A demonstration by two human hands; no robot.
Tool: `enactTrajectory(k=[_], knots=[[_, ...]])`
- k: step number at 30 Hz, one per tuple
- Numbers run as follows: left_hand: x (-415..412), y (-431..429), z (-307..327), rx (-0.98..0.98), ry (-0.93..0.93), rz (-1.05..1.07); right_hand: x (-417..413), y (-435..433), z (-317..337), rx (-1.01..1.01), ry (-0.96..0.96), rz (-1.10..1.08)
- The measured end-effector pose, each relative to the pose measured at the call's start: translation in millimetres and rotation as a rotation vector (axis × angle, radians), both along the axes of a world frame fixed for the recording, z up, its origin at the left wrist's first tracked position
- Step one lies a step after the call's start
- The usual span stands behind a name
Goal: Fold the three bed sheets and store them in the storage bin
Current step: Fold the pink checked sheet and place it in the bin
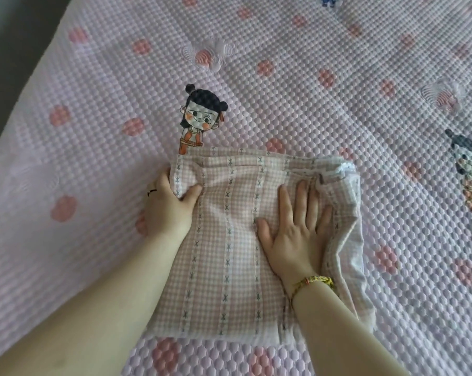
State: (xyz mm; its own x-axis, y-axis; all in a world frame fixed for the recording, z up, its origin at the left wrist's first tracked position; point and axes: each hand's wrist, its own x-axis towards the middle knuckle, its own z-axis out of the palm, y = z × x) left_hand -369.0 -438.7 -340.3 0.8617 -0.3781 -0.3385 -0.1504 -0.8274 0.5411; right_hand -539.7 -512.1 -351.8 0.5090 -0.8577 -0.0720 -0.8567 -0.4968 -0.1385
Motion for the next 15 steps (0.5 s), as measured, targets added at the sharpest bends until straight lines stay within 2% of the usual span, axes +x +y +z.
enactTrajectory(k=[4, 7, 9, 11, 15], knots=[[-17, 1, 20, -0.001, -0.188, -0.157, 1, -2, -5, -0.010, -0.044, 0.003], [-25, 14, 23, -0.018, -0.193, -0.322, 0, -4, -7, -0.004, -0.063, -0.004], [-31, 32, 29, -0.088, -0.046, -0.310, 0, -3, -5, 0.012, -0.069, -0.008], [-37, 52, 37, -0.174, 0.213, -0.166, -2, -1, -1, 0.023, -0.073, 0.003], [-40, 72, 45, -0.204, 0.536, 0.019, -13, 0, 18, 0.225, -0.061, 0.063]])
